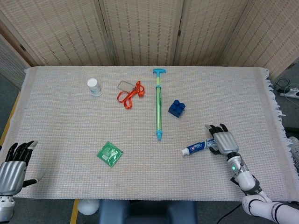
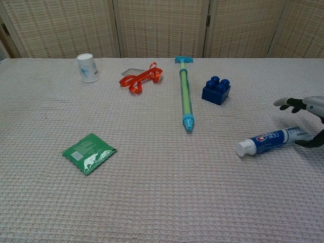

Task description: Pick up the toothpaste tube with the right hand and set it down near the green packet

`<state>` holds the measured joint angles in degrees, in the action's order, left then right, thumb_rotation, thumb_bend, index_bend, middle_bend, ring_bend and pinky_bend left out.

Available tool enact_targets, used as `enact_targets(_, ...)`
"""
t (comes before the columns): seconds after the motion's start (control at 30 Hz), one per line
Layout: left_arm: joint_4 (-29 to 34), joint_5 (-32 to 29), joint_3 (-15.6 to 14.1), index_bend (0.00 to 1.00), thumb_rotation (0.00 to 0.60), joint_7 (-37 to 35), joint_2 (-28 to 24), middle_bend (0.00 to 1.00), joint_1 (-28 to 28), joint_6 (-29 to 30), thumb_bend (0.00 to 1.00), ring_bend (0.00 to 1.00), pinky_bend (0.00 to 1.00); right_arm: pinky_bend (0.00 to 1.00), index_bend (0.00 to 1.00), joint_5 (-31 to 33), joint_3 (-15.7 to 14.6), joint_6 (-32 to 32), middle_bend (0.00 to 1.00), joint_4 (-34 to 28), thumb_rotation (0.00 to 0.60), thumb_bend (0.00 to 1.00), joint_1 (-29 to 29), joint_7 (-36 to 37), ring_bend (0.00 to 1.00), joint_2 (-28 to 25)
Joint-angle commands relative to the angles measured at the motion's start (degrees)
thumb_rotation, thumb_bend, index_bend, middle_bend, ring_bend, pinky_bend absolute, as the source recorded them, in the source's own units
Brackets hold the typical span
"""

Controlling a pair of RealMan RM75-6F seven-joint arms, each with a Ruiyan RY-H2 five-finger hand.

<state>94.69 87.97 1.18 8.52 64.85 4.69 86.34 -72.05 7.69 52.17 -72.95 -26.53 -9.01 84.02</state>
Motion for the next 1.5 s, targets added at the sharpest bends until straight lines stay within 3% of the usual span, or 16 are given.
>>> enact_targets(0.03,0.02,-0.10,0.03,0.03,0.600,0.05,0.01,0.13,-0.04,0.04,0.19,0.13,0.00,0.06,0.02,-1.61,-0.93,-0.94,0.18,-1.97,0.600,0.36,-0.49,1.78,0.17,-1.57)
enact_targets(0.5,0.18,-0.35,0.10,0.03,0.600,0.05,-0.04,0.13,0.05,-0.28,0.19,0.13,0.00,0.11,0.20,-9.03,-3.86,0.19,0.29,-4.00,0.600,0.35,-3.00,3.37,0.27,-1.31)
enact_targets(0.8,-0.30,-0.70,0.02,0.03,0.600,-0.47,0.04,0.13,-0.13,-0.40,0.19,0.13,0.00,0.15,0.32,-7.85,-3.93,-0.79,0.38,-2.89,0.600,0.35,-4.32,1.35,0.34,-0.02)
enact_targets(1.5,-0.43,-1.12,0.16,0.03,0.600,-0.20,0.25,0.13,0.22,-1.13,0.19,0.13,0.00,0.19,0.45,-5.23,-4.08,-2.45,0.45,-1.30,0.600,0.38,-5.84,0.66,0.42,0.43)
